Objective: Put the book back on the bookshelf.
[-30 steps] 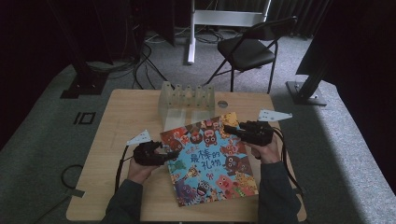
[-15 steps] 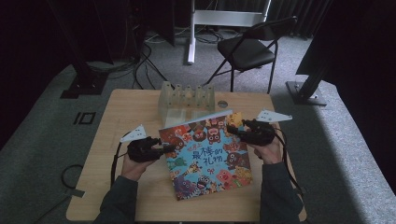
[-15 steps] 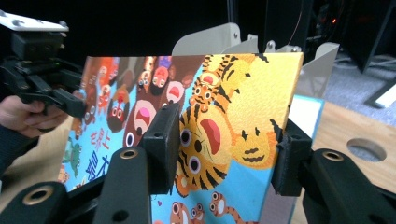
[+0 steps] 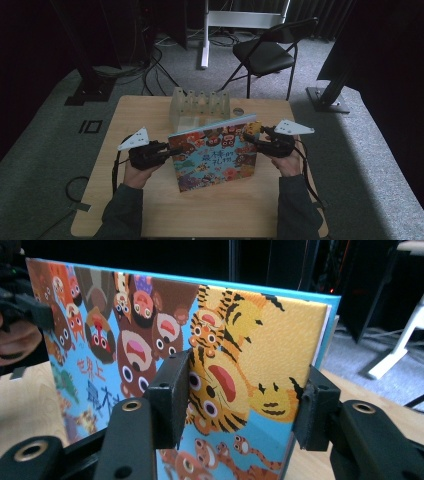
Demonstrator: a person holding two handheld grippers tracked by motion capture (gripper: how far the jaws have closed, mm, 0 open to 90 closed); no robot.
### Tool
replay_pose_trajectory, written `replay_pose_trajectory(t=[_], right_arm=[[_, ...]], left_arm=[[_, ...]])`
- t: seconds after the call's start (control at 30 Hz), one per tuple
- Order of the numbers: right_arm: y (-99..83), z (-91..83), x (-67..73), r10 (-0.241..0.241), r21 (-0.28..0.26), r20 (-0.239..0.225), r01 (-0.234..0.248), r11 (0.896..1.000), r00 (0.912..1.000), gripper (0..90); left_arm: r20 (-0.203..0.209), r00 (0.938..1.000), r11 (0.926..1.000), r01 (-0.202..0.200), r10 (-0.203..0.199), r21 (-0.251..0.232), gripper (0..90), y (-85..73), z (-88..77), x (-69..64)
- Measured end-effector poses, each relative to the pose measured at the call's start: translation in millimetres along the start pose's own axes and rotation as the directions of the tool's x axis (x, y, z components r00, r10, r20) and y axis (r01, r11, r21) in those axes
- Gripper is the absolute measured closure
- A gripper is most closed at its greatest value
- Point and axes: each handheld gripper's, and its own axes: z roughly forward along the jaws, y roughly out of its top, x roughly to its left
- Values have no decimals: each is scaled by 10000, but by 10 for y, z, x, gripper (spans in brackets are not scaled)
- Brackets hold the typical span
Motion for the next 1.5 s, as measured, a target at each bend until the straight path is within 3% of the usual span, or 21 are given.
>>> replay_pose_trajectory(t=[0.1,0.27,0.37,0.5,0.77,1.43,1.5], right_arm=[[-1,9,12,-99,-73,47,99,9999,9999,483],[-13,13,13,-110,-167,-98,108,9998,9999,480],[-31,0,0,-72,-202,-233,67,9998,9997,479],[-54,-6,-8,-24,-298,-327,15,9996,9995,478],[-92,-35,-30,-74,-112,-154,72,9999,9999,494],[-237,-59,-82,163,193,-176,-159,9997,9997,487],[-269,-63,-93,240,256,-141,-237,9994,9996,487]], left_arm=[[-168,9994,9995,-310,311,82,758,19,-20,-23],[-69,9988,9989,-475,475,-58,752,-10,-35,-42],[114,9990,9989,-438,440,-190,732,-33,-32,-59],[412,9985,9993,-356,359,-89,621,-67,11,-78],[517,9985,9998,-202,203,-23,574,-141,105,-74],[519,9982,9996,-289,291,-39,677,-193,177,-106],[491,9988,9999,-79,86,-148,685,-199,186,-102]])
